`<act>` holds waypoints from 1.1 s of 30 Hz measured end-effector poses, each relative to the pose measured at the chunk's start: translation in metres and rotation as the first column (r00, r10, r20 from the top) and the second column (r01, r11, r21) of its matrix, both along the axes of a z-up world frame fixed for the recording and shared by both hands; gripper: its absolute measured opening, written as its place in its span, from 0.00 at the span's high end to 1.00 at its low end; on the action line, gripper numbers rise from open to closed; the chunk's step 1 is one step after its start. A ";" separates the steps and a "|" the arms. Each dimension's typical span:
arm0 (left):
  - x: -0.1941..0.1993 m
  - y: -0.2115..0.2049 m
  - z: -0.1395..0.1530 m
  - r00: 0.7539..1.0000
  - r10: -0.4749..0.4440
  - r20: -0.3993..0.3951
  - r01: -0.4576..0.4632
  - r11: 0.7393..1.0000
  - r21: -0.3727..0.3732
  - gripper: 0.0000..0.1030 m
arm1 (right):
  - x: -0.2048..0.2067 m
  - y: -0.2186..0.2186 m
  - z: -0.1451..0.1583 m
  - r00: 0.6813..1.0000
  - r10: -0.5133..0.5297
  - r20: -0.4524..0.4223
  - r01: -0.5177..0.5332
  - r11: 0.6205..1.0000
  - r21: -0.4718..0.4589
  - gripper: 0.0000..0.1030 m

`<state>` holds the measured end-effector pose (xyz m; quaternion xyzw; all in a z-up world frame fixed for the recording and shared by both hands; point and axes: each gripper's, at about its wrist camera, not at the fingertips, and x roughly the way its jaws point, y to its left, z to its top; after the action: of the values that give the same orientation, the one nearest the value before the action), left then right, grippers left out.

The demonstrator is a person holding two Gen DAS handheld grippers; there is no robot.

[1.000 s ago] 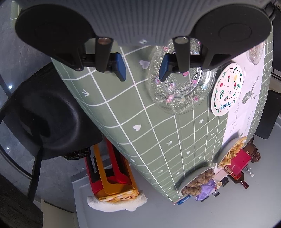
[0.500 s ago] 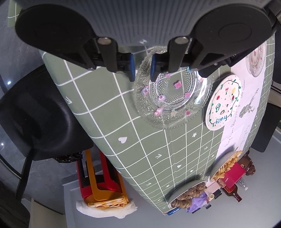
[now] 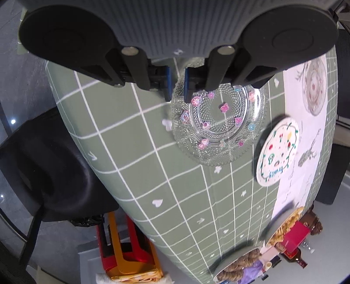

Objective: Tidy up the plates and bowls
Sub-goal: 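Grip the rim of the glass plate with both grippers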

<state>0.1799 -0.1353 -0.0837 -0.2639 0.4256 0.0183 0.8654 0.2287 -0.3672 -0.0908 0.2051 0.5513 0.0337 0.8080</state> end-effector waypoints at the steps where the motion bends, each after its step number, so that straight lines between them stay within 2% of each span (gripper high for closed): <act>1: -0.001 0.002 0.000 1.000 -0.003 -0.003 0.003 1.000 -0.006 0.89 | -0.001 0.000 0.000 1.000 0.007 0.000 -0.007 1.000 0.000 0.91; 4: 0.000 0.012 -0.002 1.000 0.007 0.000 -0.007 0.997 -0.077 0.85 | -0.002 -0.001 0.002 0.999 0.023 0.038 -0.023 1.000 -0.003 0.85; 6: 0.001 0.021 -0.005 0.999 0.038 0.016 -0.036 0.991 -0.130 0.74 | -0.001 -0.004 0.004 0.997 0.020 0.071 -0.021 1.000 0.004 0.68; 7: 0.002 0.026 -0.007 0.998 0.060 0.031 -0.054 0.985 -0.161 0.69 | 0.000 -0.007 0.005 0.996 0.014 0.093 -0.015 1.000 0.014 0.66; 11: 0.008 0.035 -0.013 0.995 0.076 0.061 -0.062 0.975 -0.214 0.68 | 0.006 -0.013 0.000 0.993 -0.009 0.119 0.005 1.000 0.031 0.66; 16: 0.012 0.029 -0.016 0.996 0.023 0.084 -0.004 0.975 -0.220 0.69 | 0.008 -0.017 -0.006 0.992 -0.025 0.125 0.017 0.998 0.063 0.69; 18: 0.013 0.027 -0.017 0.996 0.016 0.088 0.002 0.980 -0.199 0.76 | 0.009 -0.016 -0.008 0.993 -0.020 0.114 0.013 0.998 0.068 0.83; 21: 0.016 0.027 -0.018 0.996 0.008 0.084 0.006 0.985 -0.175 0.91 | 0.008 -0.014 -0.009 0.993 -0.017 0.115 0.010 0.998 0.068 0.88; 27: 0.011 0.027 -0.016 0.996 0.007 0.084 0.006 0.989 -0.149 0.93 | 0.006 -0.015 -0.007 0.993 -0.019 0.113 0.011 0.997 0.071 0.93; 30: -0.002 0.025 -0.010 0.995 0.017 0.096 -0.007 0.994 -0.109 0.93 | 0.000 -0.012 0.001 0.992 0.006 0.122 -0.014 0.997 0.070 0.94; 33: -0.022 0.026 -0.003 0.994 0.042 0.104 -0.031 0.994 -0.106 0.93 | -0.009 -0.010 0.007 0.994 0.034 0.105 -0.041 0.997 0.066 0.94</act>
<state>0.1580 -0.1093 -0.0871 -0.3172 0.3747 -0.0021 0.8712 0.2194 -0.3768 -0.0835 0.2201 0.5110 0.0781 0.8273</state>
